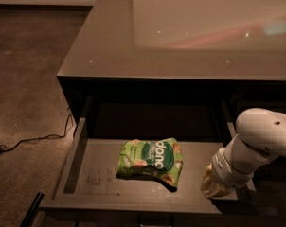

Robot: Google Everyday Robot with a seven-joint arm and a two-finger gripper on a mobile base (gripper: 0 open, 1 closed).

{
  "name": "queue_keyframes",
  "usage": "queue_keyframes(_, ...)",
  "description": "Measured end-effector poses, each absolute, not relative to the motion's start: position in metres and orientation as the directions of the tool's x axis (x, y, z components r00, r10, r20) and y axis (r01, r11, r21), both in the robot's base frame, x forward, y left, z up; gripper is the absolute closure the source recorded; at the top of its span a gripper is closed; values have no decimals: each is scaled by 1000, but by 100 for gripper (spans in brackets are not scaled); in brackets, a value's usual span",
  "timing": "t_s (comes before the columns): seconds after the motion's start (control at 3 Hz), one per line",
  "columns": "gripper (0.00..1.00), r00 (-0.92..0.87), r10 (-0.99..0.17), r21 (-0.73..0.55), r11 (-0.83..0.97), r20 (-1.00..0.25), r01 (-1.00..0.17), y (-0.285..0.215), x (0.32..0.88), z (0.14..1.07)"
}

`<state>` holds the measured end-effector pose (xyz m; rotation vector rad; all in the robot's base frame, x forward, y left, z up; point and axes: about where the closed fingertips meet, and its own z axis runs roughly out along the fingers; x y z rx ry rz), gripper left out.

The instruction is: Open top drawer

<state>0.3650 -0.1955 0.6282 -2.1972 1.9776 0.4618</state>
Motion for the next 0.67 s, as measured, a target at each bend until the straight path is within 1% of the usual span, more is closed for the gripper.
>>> queue_keyframes(0.33,100,66,-947,102,-103,-314,-989,-201,341,632)
queue_keyframes(0.67,68,63,-948,105,-100,-312,-989,-203,338,632)
